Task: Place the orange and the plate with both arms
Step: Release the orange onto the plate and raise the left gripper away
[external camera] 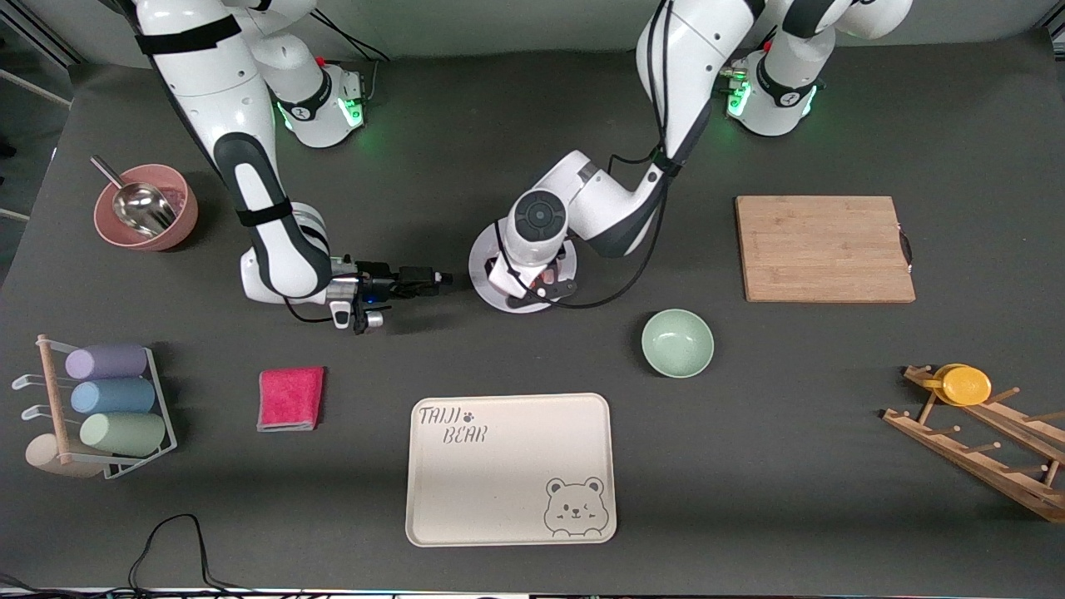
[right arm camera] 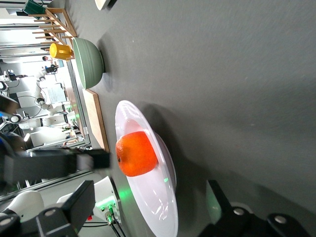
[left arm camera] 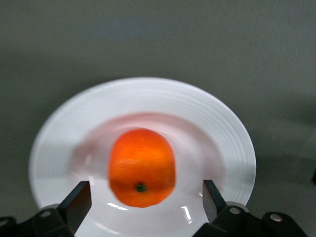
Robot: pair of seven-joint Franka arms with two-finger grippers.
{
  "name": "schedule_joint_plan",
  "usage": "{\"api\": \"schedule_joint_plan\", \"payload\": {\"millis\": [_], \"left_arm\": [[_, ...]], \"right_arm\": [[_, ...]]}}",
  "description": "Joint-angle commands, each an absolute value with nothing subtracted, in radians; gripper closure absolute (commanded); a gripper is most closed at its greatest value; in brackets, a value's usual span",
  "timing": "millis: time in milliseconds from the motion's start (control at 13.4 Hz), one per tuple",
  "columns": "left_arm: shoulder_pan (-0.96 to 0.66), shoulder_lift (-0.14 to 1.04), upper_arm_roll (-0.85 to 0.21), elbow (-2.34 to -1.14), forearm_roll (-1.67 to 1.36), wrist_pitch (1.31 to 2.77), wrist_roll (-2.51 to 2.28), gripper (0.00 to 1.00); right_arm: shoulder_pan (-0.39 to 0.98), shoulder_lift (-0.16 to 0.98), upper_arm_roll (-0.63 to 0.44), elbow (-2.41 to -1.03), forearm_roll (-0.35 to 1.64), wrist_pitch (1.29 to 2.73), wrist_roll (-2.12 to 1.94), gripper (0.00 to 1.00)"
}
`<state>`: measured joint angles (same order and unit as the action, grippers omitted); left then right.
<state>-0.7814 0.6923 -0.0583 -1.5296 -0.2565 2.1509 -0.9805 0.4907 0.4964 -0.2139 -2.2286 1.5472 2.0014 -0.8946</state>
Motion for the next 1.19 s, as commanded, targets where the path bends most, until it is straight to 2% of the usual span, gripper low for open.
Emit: {"api": "schedule_joint_plan", "payload": {"millis": [0, 298, 521, 595, 744, 893, 1116], "left_arm": [[-0.682, 0.54, -0.049, -1.542, -0.209, 1.947, -0.939, 0.0], [-0.485, 0.372, -0.049, -1.539, -0.169, 1.748, -0.739, 0.0], [-0.332, 0.281, -0.049, -1.539, -0.164, 1.692, -0.545, 0.0], [-0.271, 0.259, -0.049, -1.539, -0.146, 1.671, -0.47, 0.0], [-0.186, 0.226, -0.049, -1.54, -0.083, 1.623, -0.314, 0.0], [-0.117, 0.189, -0.06, -1.545, 0.027, 1.562, -0.273, 0.0], [-0.037, 0.091, -0.084, -1.609, 0.071, 1.476, -0.273, 0.0]], "right_arm": [[0.541, 0.508, -0.222, -2.247, 1.633, 2.019, -0.962, 0.0], [0.615, 0.531, -0.222, -2.267, 1.744, 2.052, -1.015, 0.0], [0.65, 0.537, -0.222, -2.272, 1.775, 2.063, -1.023, 0.02], [0.653, 0.535, -0.222, -2.273, 1.775, 2.068, -1.046, 0.18], [0.653, 0.535, -0.222, -2.279, 1.776, 2.08, -1.092, 0.67], [0.653, 0.535, -0.222, -2.28, 1.776, 2.082, -1.092, 0.99], [0.65, 0.535, -0.222, -2.276, 1.776, 2.08, -1.077, 1.0]]}}
